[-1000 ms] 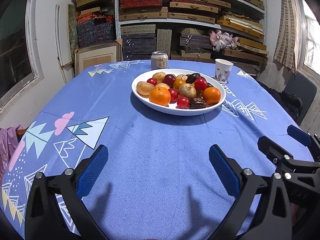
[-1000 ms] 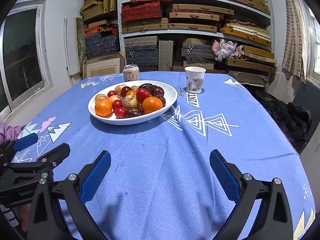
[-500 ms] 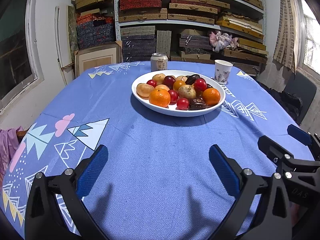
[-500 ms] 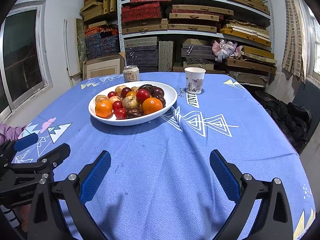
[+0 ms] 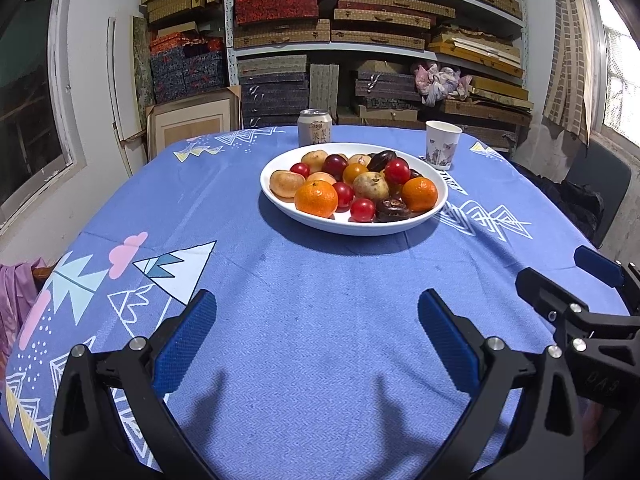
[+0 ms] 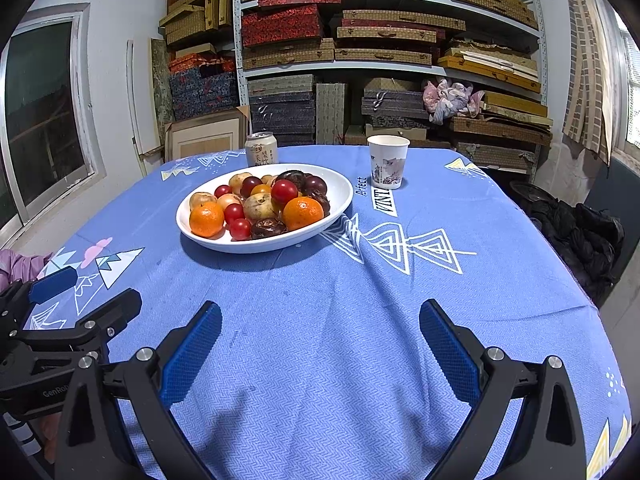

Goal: Organize fruits

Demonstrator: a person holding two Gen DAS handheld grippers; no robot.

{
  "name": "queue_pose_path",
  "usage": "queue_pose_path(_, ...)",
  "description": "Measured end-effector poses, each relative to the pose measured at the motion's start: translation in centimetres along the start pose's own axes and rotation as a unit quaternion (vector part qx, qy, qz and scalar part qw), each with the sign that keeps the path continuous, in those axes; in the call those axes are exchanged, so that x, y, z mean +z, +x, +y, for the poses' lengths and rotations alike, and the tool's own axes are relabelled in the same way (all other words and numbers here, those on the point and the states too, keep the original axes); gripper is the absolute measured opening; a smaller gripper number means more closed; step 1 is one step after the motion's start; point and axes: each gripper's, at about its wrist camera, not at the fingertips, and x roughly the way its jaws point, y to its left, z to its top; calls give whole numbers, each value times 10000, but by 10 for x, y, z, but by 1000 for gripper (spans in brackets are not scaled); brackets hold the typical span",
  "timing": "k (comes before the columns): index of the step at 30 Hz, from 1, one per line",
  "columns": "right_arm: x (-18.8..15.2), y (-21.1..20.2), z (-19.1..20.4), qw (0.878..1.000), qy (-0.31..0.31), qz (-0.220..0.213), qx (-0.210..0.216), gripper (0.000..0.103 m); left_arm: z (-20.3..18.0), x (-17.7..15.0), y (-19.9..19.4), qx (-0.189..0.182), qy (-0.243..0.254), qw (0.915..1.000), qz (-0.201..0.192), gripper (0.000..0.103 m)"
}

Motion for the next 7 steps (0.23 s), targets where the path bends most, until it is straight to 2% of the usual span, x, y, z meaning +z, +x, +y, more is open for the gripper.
queue_pose_path(7,0,-1,0,10000,6,-11,-5,100,0,-2,1,-17,-52,10000,-20,99)
